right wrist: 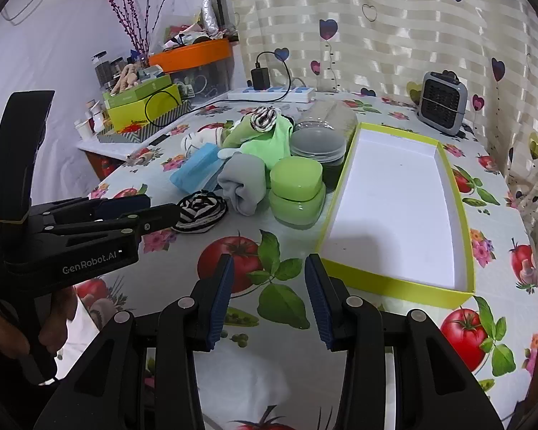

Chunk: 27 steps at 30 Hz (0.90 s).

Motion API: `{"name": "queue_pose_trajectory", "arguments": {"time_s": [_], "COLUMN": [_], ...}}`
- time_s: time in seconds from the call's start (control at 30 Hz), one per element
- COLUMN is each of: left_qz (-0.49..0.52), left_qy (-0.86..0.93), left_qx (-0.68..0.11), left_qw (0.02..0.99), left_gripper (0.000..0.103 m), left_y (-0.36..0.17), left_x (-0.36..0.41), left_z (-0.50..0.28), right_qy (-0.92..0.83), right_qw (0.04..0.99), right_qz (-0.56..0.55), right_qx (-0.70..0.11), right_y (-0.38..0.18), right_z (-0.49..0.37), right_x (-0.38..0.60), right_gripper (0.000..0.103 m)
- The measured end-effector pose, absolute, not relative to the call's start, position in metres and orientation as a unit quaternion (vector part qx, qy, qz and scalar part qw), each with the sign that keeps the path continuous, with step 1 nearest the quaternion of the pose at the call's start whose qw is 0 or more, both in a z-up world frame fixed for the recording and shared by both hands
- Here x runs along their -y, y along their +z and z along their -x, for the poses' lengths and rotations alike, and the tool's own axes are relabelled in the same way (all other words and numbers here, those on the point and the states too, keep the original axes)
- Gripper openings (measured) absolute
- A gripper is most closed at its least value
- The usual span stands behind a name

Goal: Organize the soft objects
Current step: 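Move the left gripper toward the black-and-white striped sock ball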

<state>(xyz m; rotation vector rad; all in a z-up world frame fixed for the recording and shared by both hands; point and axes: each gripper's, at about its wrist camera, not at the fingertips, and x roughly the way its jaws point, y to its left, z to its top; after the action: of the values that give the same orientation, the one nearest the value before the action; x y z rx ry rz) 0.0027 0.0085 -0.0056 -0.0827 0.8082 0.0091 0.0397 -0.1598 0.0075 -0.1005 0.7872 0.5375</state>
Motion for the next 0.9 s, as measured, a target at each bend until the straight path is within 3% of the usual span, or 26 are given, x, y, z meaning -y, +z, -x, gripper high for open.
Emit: {"name": "queue_pose_trajectory", "arguments": {"time_s": [0.9], "left_qz": [0.039], "left_qy": [0.008], "left_qx": [-0.391], "left_qw": [0.919], "left_gripper": [0.043], "left_y": [-0.0061], "left_x": [-0.0117], "left_z": [-0.0023], "right_qy": [0.273], "right_qw": [0.887], "right_qz": [0.043], "right_qx": [-0.369], "right_y": [0.0092], "right_z": [-0.0421], "right_x": [0.1557], "right_gripper": [0.042]}}
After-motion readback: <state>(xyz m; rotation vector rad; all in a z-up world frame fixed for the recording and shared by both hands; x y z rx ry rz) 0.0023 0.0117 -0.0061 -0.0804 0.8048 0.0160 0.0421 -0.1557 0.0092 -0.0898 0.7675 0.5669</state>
